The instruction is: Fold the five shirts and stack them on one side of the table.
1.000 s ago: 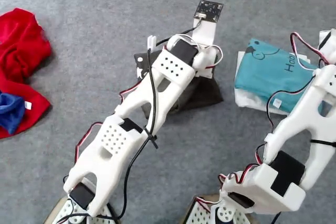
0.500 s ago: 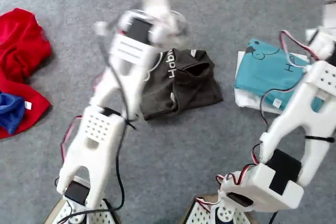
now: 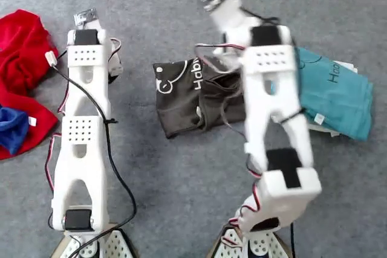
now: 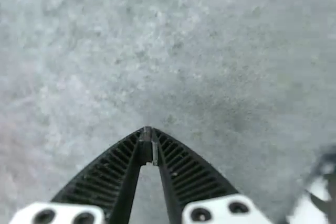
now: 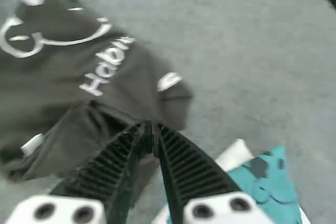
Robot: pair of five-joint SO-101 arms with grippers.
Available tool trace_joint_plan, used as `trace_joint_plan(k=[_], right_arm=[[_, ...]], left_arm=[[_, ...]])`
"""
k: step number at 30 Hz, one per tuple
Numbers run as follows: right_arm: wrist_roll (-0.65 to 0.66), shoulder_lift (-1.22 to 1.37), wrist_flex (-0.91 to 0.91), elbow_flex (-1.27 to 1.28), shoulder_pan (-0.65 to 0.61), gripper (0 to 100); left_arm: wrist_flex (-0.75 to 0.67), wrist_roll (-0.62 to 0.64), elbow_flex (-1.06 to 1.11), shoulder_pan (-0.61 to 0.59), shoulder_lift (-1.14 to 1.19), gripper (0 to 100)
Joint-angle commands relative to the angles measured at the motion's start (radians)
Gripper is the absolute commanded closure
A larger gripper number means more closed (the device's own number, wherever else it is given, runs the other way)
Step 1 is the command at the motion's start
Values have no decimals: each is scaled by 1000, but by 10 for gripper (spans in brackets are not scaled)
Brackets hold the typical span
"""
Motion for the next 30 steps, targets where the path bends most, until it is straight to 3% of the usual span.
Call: trace_joint_plan(k=[1, 8, 14, 22, 30], right_arm=[[52, 91, 141, -159, -83, 979], [2, 337, 192, -331, -167, 980], [8, 441, 279, -444, -203, 980], [118, 542, 319, -544, -98, 977], [149, 711, 273, -734, 26, 979]], left_arm=[[-15, -55, -85, -8, 57, 971], [-41, 5, -85, -76, 23, 971], [-51, -18, -85, -79, 21, 971], [-57, -18, -85, -84, 21, 971], [-61, -18, -85, -84, 21, 971]])
